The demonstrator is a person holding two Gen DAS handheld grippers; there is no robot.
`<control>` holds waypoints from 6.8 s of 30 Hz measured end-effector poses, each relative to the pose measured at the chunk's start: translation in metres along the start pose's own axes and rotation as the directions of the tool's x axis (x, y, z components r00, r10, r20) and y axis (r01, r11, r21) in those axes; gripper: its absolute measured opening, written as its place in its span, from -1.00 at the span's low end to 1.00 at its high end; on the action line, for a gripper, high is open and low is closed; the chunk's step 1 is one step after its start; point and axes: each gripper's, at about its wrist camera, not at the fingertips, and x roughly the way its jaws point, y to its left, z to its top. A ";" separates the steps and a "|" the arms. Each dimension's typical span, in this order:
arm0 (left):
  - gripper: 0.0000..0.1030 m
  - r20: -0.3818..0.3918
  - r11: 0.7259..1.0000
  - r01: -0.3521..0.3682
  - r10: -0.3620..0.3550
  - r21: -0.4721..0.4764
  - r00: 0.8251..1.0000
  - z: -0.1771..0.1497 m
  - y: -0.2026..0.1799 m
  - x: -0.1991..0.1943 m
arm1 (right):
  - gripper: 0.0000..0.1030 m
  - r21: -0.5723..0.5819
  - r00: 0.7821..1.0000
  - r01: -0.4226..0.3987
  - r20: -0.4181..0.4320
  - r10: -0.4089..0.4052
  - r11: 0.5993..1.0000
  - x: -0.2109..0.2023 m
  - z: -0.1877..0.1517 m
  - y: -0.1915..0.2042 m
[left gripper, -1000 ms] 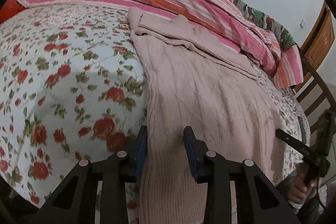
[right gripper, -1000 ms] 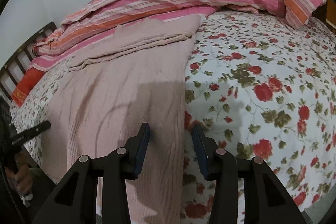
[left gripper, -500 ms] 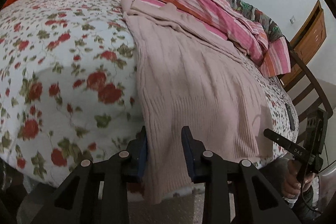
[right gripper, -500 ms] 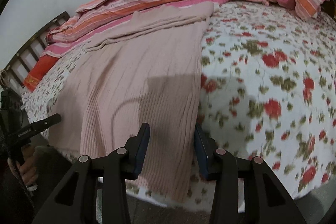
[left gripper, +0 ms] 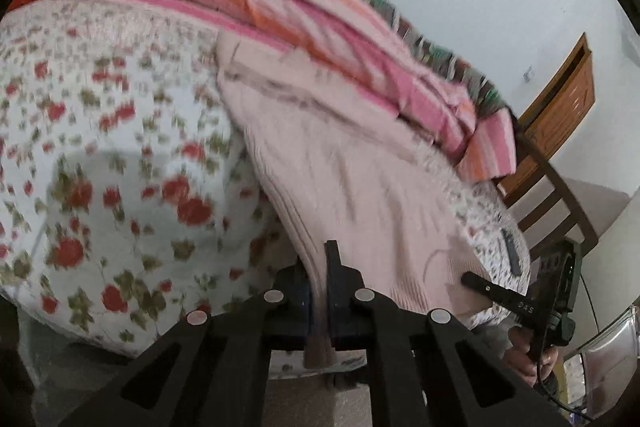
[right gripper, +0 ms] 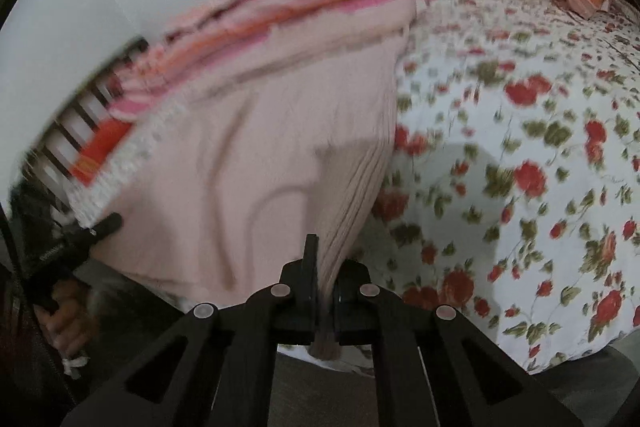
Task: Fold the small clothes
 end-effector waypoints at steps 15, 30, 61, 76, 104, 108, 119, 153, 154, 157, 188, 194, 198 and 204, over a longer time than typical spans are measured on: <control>-0.88 0.121 0.998 0.043 -0.037 -0.042 0.992 0.047 0.001 -0.015 | -0.91 0.112 0.979 -0.137 0.169 0.117 0.984 -0.042 0.045 -0.012; -0.88 0.169 1.000 0.000 -0.005 0.032 0.986 0.103 -0.012 0.010 | -0.91 0.056 0.962 -0.158 0.235 0.140 0.986 -0.032 0.101 -0.003; -0.88 0.203 0.994 -0.100 0.106 -0.039 0.973 0.195 0.018 0.117 | -0.91 0.038 0.961 -0.116 0.255 0.102 0.993 0.069 0.221 -0.010; -0.87 0.121 0.981 -0.170 0.180 -0.092 0.976 0.239 0.040 0.199 | -0.91 0.023 0.986 0.004 0.167 -0.008 1.000 0.146 0.276 -0.029; 0.08 0.122 0.991 -0.060 0.074 -0.119 0.990 0.234 0.040 0.176 | 0.08 -0.010 0.983 0.128 0.137 -0.126 0.992 0.101 0.226 -0.025; 0.14 0.122 0.994 -0.080 0.089 -0.076 0.989 0.225 0.028 0.161 | 0.14 0.005 0.988 0.113 0.102 -0.113 0.994 0.088 0.201 -0.022; 0.18 0.023 0.992 -0.048 0.050 -0.116 0.998 0.148 0.037 0.107 | 0.24 0.018 0.998 0.050 0.023 -0.051 0.999 0.089 0.147 -0.013; -0.66 0.060 0.928 -0.012 0.037 -0.372 0.997 0.134 0.075 0.166 | -0.60 0.289 0.986 0.107 0.096 -0.139 0.951 0.149 0.174 -0.046; -0.72 0.066 0.931 -0.014 0.041 -0.364 0.997 0.134 0.074 0.165 | -0.69 0.286 0.987 0.095 0.095 -0.127 0.954 0.150 0.174 -0.046; -0.79 0.095 0.943 -0.035 0.070 -0.331 0.993 0.133 0.070 0.158 | -0.76 0.280 0.986 0.092 0.109 -0.127 0.956 0.150 0.171 -0.046; -0.76 0.005 0.964 -0.056 0.059 -0.260 0.998 0.040 0.029 0.064 | -0.80 0.147 0.974 0.172 0.122 -0.190 0.974 0.028 0.072 -0.014; -0.28 0.010 0.966 -0.153 0.158 -0.209 0.987 0.036 0.030 0.045 | -0.29 0.088 0.972 0.178 0.142 -0.189 0.980 0.007 0.063 -0.023; -0.20 0.057 0.972 -0.183 0.193 -0.145 0.979 0.040 0.024 0.033 | -0.25 0.054 0.954 0.220 0.197 -0.227 0.974 -0.010 0.065 -0.026; -0.20 0.003 0.992 -0.126 0.126 0.020 0.992 0.051 0.000 0.050 | -0.25 -0.024 0.960 0.194 0.212 -0.184 0.981 -0.011 0.069 -0.022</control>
